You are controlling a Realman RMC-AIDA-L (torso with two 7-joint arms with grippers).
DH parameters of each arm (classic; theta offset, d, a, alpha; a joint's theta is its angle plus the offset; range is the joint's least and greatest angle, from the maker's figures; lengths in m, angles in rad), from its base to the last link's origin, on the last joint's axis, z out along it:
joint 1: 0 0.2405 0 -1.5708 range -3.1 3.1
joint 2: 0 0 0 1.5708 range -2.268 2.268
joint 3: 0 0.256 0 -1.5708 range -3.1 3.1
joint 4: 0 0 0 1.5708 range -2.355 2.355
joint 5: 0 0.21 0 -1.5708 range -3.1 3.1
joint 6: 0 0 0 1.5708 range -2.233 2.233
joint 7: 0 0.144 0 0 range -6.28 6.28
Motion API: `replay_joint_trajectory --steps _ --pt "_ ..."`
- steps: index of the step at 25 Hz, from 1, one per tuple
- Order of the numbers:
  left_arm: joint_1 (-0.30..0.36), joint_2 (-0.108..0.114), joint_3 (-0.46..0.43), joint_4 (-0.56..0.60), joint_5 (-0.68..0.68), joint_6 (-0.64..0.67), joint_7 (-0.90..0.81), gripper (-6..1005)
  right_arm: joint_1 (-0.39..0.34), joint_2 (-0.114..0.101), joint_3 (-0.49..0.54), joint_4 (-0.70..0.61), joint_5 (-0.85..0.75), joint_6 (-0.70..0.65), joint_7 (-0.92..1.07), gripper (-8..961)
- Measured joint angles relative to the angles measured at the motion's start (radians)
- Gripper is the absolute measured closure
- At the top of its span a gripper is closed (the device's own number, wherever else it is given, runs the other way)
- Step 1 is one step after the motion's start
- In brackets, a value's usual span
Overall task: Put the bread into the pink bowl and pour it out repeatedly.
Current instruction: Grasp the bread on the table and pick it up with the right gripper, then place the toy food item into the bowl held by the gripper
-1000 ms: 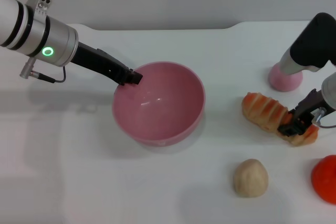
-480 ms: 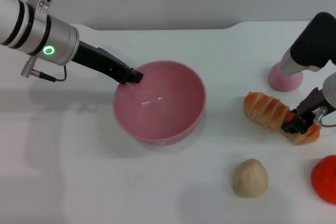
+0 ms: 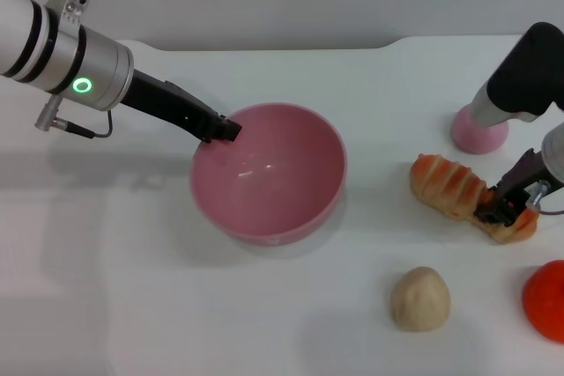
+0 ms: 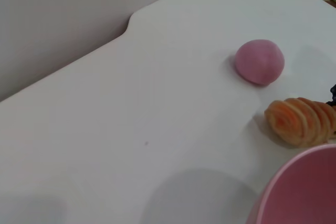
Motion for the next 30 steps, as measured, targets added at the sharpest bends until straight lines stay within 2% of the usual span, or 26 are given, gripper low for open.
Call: replay_joint_trajectory --steps 8,12,23,30 --pt "0.004 0.0 0.0 0.0 0.0 0.004 0.0 952 -0.005 0.002 0.0 -0.007 0.003 -0.006 0.0 704" --pt "0.007 0.0 0.0 0.0 0.0 0.004 0.0 952 -0.025 0.004 0.0 -0.06 0.005 -0.011 0.007 710" --pt "0.012 -0.002 0.021 -0.002 0.0 -0.003 -0.002 952 -0.148 0.013 0.01 -0.455 0.146 0.03 0.015 718" --pt "0.012 -0.013 0.025 -0.002 0.0 -0.003 -0.006 952 -0.192 0.016 0.025 -0.641 0.351 0.074 -0.016 726"
